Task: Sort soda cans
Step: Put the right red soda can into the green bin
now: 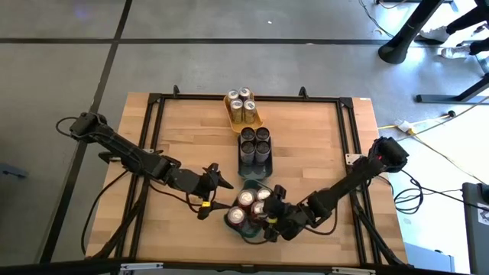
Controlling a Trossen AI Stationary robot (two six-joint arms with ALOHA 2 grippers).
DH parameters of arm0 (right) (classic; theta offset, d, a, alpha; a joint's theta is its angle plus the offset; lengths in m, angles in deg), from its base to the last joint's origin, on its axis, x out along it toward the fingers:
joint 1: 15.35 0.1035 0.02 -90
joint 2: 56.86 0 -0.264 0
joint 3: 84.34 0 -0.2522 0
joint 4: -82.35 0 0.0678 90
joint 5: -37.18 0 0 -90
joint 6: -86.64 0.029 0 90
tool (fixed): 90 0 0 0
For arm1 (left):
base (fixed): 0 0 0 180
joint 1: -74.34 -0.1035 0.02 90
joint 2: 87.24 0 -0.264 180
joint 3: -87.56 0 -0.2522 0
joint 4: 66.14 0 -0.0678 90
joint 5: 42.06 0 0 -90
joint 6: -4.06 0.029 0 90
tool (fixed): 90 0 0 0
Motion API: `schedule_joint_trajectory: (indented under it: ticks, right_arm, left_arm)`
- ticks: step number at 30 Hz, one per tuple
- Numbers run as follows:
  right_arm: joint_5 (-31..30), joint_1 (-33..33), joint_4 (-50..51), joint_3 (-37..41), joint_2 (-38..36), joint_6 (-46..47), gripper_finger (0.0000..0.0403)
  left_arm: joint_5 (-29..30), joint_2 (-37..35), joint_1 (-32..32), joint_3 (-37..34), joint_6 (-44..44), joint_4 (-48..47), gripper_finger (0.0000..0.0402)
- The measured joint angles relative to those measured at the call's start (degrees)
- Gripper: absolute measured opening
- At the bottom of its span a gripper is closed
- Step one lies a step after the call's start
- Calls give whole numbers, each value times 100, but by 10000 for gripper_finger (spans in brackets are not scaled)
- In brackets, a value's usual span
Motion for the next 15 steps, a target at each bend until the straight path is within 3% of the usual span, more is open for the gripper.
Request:
schedule_joint_trajectory:
  ticks: [15]
  right_arm:
    - [-239, -127, -239, 479, -24, -572, 294]
  left_arm:
    - [0, -2, 2, 0, 24, 12, 315]
